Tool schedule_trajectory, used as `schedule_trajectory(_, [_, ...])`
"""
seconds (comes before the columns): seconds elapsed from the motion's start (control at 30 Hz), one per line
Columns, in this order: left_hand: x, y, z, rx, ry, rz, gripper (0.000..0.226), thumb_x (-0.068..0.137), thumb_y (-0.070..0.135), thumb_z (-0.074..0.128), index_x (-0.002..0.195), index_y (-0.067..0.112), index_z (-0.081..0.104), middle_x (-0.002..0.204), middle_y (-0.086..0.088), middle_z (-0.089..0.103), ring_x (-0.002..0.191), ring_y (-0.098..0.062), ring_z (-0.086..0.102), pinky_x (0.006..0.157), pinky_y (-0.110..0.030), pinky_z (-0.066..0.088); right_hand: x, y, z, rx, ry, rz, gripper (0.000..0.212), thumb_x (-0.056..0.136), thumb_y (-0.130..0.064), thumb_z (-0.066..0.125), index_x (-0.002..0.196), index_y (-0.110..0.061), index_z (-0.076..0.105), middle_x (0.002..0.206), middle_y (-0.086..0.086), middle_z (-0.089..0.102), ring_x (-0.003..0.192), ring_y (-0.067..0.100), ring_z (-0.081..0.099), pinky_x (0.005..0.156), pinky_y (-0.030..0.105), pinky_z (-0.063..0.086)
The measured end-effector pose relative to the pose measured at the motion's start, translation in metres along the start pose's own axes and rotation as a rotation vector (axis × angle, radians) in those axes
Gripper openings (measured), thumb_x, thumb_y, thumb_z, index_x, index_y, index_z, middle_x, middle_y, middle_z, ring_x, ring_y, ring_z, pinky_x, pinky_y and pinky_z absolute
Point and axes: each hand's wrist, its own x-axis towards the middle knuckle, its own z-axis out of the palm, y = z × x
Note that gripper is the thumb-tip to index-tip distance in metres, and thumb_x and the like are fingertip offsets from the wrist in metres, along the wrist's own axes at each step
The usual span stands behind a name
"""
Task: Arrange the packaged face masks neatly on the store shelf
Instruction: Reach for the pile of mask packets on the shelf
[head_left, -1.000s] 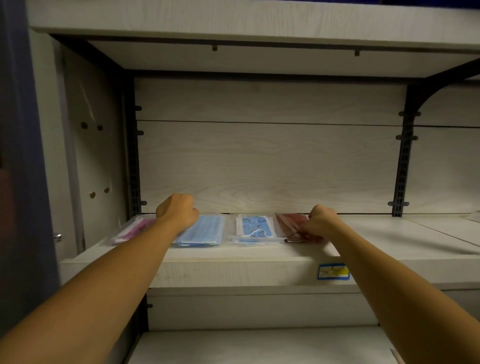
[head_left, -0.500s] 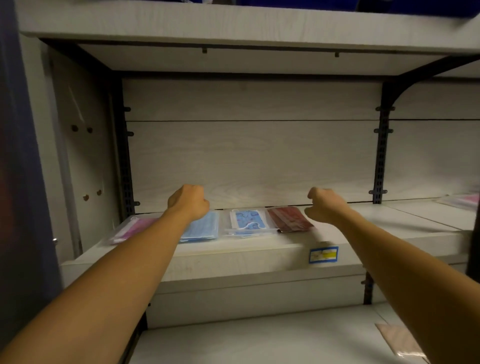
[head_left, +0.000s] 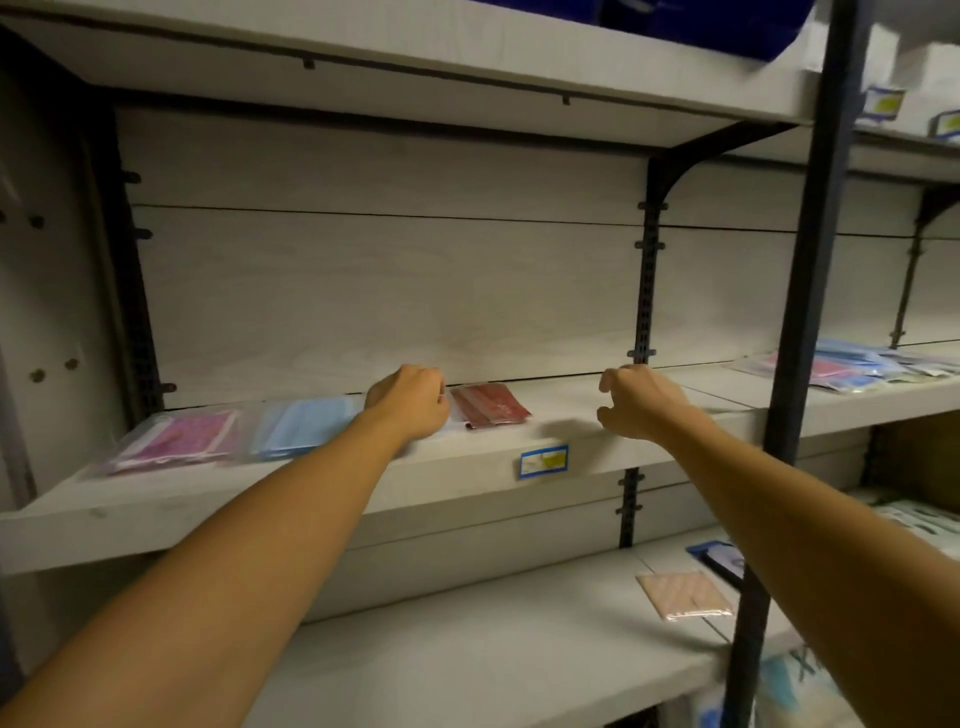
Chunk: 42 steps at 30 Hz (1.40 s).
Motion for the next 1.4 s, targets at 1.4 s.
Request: schedule_trajectory(1.4, [0.068, 0.529, 0.123, -0.027, -0.102, 0.251, 0.029, 0.095, 0.014, 0.046, 0.12, 0.006, 0.059, 0.115, -0.015, 0.058, 0.093, -0.032, 0.061, 0.076, -0.042, 0.056, -0.064, 0.489, -0.004, -0.074, -0.074, 0.158, 0.04, 0.088, -0.024, 0.066, 0.125, -0.014, 0.055, 0.112, 0.007, 0.062, 0.093, 0.023, 0.059, 0.081, 0.035, 0.056])
